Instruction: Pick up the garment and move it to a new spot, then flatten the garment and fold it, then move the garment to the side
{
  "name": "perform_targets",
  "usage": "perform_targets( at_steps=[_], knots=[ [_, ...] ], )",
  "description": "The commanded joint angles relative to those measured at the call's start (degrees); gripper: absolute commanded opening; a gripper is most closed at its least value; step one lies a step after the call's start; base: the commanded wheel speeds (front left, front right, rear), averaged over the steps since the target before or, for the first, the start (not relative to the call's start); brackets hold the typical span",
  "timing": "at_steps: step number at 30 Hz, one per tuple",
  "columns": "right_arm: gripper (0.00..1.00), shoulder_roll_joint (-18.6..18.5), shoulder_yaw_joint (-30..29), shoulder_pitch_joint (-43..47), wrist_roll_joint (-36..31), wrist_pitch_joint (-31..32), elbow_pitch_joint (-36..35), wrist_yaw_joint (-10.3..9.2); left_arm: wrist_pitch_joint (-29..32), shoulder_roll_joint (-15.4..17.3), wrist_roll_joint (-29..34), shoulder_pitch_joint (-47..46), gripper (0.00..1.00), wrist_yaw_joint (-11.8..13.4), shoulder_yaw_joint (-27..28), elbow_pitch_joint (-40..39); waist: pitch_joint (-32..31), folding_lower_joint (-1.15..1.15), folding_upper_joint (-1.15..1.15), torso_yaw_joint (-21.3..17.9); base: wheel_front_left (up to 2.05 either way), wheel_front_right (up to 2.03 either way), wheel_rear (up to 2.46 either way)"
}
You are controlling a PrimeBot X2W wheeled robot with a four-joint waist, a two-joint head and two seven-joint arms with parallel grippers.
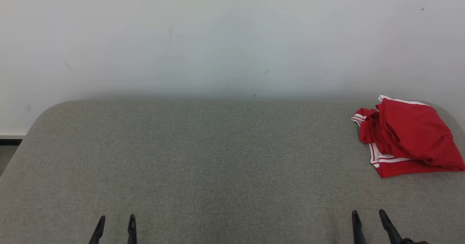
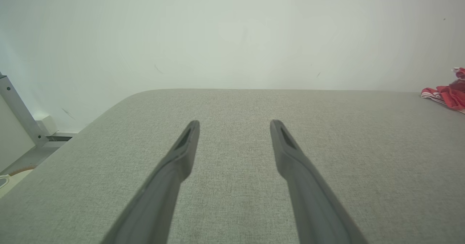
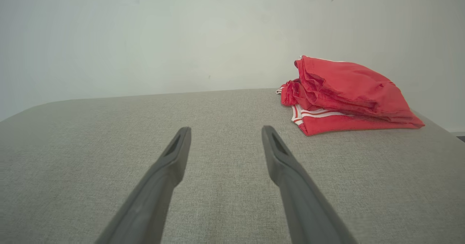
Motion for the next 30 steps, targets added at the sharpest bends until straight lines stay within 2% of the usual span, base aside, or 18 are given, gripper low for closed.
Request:
perform_targets(
  at_steps=[1,17,18,23,30],
  knots=[
    [1.0,0.08,0.16,-0.24,0.11,0.0,0.1,-0.14,-0.12,-0.2,-0.55,0.55,1.0,0.03,0.06,0.15,0.01,0.0,0.0,0.01,0.0,0.0,0.0],
    [1.0,0.08,0.85,-0.52,0.54,0.0,0.7,-0.14,-0.12,-0.45,-0.69,0.85,1.0,-0.41,-0.28,0.4,-0.47,0.0,0.0,-0.06,0.0,0.0,0.0],
    [0.0,0.02,0.84,-0.04,0.35,0.0,0.72,0.0,0.0,-0.19,-0.79,0.03,0.0,-0.24,-0.21,0.32,-0.47,0.0,0.0,-0.06,0.0,0.0,0.0],
    [0.0,0.11,0.47,0.08,1.36,0.62,3.08,0.0,0.63,-0.21,-2.0,-0.25,0.0,-0.25,0.0,2.91,-0.43,0.0,0.0,-0.08,0.0,0.0,0.0],
    [0.0,0.1,-1.75,-1.97,9.14,4.21,3.5,-0.01,1.54,-0.26,-10.63,-1.77,0.0,-0.35,-0.81,3.14,-0.08,0.0,0.0,-0.21,0.0,0.0,0.0]
  ],
)
